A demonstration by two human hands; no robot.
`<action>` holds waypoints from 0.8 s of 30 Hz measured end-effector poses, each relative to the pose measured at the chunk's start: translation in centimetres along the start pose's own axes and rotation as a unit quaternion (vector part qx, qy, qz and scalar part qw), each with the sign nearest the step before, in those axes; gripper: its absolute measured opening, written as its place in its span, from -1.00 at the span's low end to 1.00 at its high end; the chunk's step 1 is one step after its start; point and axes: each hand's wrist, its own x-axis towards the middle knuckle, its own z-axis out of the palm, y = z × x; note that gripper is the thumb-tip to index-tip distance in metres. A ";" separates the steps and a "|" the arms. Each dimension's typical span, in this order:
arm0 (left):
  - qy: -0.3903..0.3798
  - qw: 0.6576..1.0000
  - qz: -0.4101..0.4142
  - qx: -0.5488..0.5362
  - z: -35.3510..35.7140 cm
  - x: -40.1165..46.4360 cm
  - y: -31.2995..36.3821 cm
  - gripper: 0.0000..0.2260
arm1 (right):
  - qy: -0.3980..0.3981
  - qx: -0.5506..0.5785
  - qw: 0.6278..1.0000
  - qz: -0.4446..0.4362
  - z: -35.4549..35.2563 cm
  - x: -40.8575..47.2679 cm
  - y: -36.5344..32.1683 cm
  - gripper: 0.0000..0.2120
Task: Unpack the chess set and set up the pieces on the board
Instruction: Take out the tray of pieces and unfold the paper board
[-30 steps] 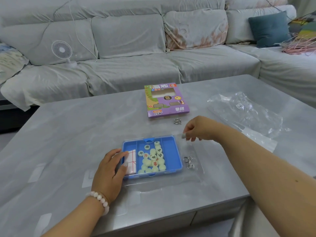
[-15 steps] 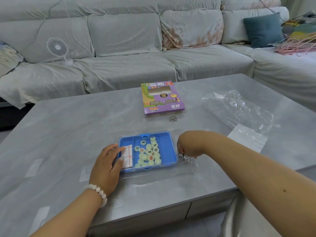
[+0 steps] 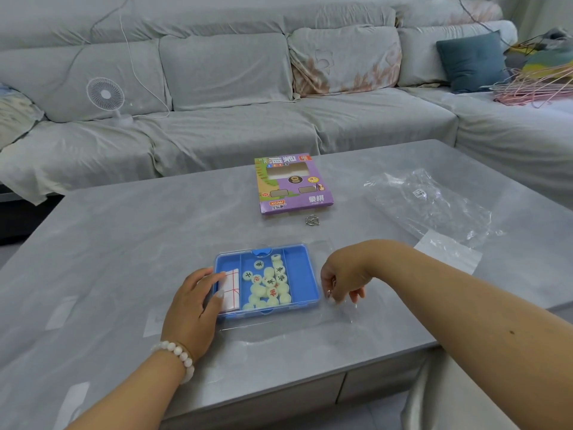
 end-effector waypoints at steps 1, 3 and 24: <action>-0.001 1.000 -0.002 0.002 0.0 0.0 0.1 -0.67 | 0.005 -0.004 1.000 -0.009 0.1 0.0 0.3 -0.77; -0.003 1.000 -0.005 0.004 0.0 0.0 0.1 -0.67 | 0.025 -0.001 0.999 -0.020 0.2 0.3 0.9 -0.81; -0.006 1.000 -0.011 0.000 0.1 0.0 -0.2 -0.66 | 0.169 0.342 0.921 -0.083 -1.8 1.5 3.3 -0.94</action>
